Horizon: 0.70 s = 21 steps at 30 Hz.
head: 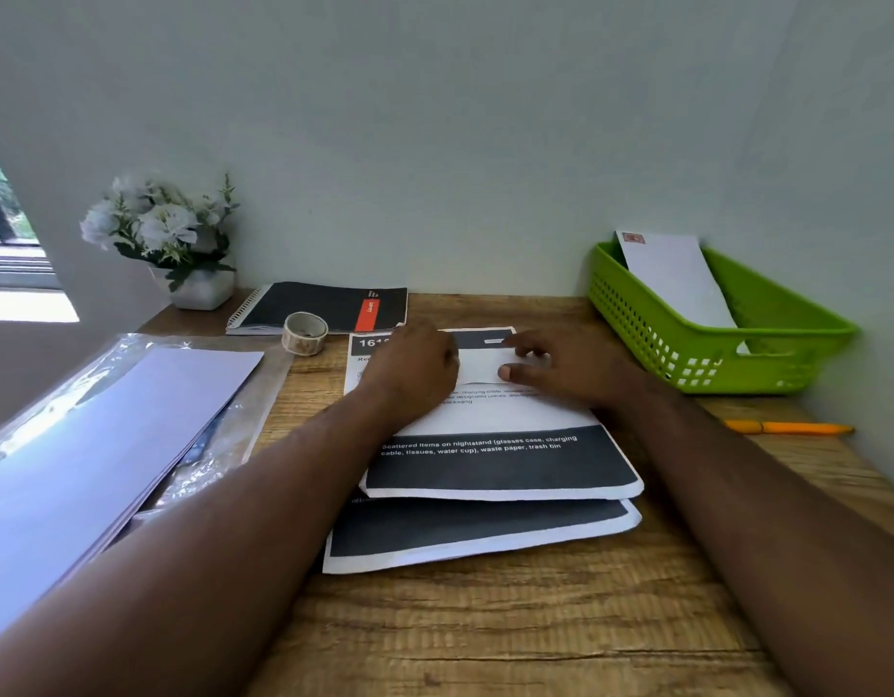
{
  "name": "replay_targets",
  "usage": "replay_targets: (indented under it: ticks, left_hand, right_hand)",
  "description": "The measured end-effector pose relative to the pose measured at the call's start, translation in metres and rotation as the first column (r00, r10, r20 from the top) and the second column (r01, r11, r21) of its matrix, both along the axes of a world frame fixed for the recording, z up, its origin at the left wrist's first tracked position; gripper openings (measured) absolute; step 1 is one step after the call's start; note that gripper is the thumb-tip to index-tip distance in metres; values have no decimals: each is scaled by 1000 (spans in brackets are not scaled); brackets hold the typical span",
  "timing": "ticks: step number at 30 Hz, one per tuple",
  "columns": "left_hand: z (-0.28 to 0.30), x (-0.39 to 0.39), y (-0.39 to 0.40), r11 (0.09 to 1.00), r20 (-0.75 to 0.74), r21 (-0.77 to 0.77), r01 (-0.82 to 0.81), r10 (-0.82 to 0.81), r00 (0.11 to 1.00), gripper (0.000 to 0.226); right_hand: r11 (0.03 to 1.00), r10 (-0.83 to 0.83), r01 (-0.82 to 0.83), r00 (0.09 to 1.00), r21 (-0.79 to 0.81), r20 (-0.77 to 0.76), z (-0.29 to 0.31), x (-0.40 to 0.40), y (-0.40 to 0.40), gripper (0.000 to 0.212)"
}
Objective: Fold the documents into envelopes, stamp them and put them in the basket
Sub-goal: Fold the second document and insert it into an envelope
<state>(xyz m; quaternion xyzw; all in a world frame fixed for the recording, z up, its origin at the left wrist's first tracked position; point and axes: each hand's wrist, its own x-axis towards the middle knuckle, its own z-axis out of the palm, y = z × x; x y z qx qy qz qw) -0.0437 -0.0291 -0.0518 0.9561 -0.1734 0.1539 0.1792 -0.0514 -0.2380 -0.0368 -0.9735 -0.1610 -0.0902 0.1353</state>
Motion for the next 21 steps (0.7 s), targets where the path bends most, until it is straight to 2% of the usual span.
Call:
replay_targets:
  ticks: [2,5,10,12,16,21]
  left_hand:
    - [-6,4,-1,997,-14,73,-4,5,1000,29]
    - [-9,6,0,988,-80,152,-27,40,996,38]
    - [-11,5,-2,980,-94,195,-29,48,994,43]
    - [-12,4,-3,980,-85,194,-38,55,995,42]
    - [-12,2,-5,975,-78,215,-59,78,994,43]
    - [-11,1,-4,964,-85,256,-68,92,992,44]
  right_hand:
    - [998,-37,38,999,-52,24,-6,5,5,46]
    - [980,-101,92,994,-176,-44,-8,6,16,42]
    - [893,-201,128,971,-431,-128,3,1,44,53]
    - [856,-210,131,972,-500,-105,7,-3,54,53]
    - [813,-138,137,990,-566,42,6,-10,73,38]
    - [747,-183,186,980,-638,72,10,-12,90,34]
